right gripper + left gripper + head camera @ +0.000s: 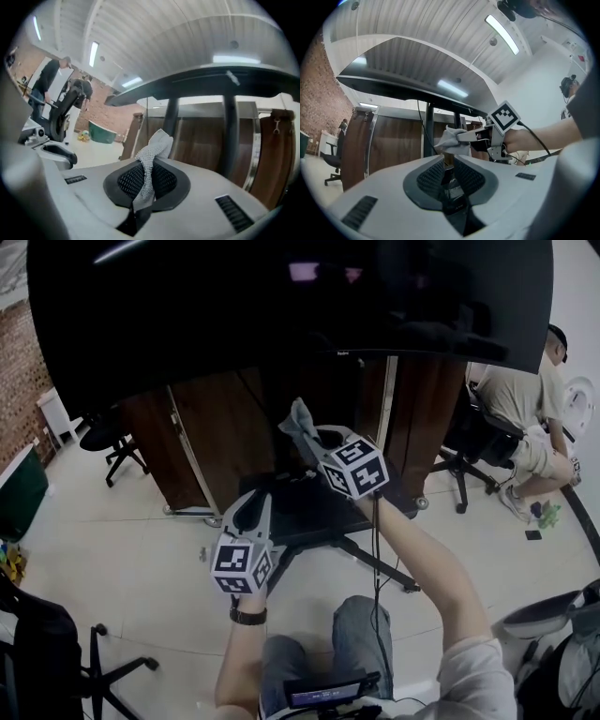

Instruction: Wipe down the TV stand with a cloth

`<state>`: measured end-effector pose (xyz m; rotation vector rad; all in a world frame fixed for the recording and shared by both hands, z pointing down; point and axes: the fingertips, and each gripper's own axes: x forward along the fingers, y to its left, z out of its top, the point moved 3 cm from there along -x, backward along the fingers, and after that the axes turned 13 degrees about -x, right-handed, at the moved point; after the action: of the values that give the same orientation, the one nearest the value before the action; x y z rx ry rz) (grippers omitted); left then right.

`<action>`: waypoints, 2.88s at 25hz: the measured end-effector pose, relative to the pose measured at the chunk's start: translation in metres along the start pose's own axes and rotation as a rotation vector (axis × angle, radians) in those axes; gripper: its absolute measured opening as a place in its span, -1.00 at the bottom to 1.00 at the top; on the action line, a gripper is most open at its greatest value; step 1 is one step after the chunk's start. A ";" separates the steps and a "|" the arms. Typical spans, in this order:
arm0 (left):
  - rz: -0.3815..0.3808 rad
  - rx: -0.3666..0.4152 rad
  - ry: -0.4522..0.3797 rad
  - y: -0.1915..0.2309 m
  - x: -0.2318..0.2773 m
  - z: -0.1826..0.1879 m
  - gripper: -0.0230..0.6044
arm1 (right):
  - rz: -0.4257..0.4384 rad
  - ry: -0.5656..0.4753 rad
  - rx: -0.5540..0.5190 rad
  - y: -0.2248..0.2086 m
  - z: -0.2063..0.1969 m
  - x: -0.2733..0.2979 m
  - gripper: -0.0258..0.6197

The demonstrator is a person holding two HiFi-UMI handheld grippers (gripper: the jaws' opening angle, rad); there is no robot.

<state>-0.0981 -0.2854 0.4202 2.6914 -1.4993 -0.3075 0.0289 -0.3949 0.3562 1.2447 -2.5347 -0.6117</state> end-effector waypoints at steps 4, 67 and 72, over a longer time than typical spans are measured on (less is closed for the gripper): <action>-0.006 0.013 -0.005 -0.001 -0.013 0.000 -0.69 | 0.147 0.123 0.102 0.063 -0.039 0.014 -0.84; 0.173 0.025 0.000 0.044 -0.065 -0.056 -0.69 | 0.046 0.141 0.431 0.116 -0.142 -0.065 -0.84; 0.160 -0.008 0.001 0.054 -0.065 -0.063 -0.69 | -0.381 0.329 0.422 -0.014 -0.232 -0.183 -0.84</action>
<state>-0.1646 -0.2628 0.4990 2.5442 -1.6959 -0.3029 0.2417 -0.3169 0.5466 1.8214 -2.2261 0.0778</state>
